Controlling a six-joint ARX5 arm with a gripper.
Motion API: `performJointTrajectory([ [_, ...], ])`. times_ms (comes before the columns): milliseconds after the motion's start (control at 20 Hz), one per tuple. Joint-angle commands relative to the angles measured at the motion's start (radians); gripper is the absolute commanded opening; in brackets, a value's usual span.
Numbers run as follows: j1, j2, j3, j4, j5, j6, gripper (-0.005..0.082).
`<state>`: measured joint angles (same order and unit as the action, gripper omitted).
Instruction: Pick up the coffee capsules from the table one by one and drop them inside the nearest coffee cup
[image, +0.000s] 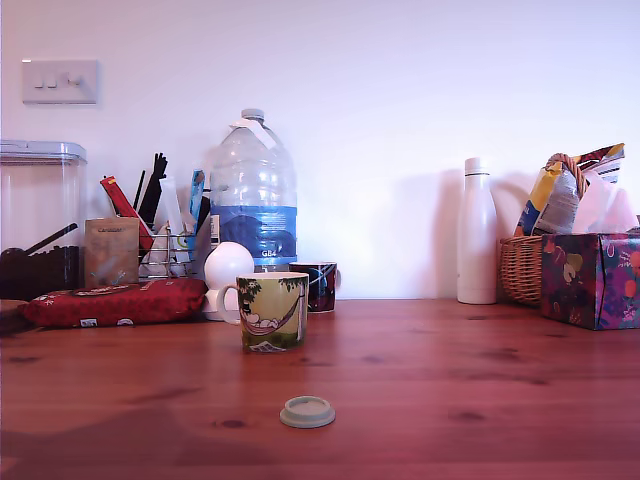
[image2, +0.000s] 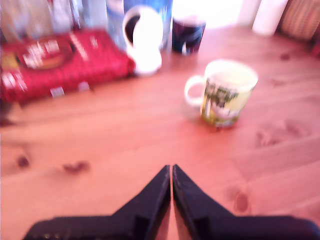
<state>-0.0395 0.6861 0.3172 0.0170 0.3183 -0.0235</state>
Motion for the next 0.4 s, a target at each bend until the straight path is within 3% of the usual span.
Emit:
performJointTrajectory([
  [0, -0.002, -0.072, -0.029, -0.023, -0.014, -0.004, -0.0019],
  [350, -0.002, -0.266, -0.029, -0.138, -0.017, -0.003, -0.0019],
])
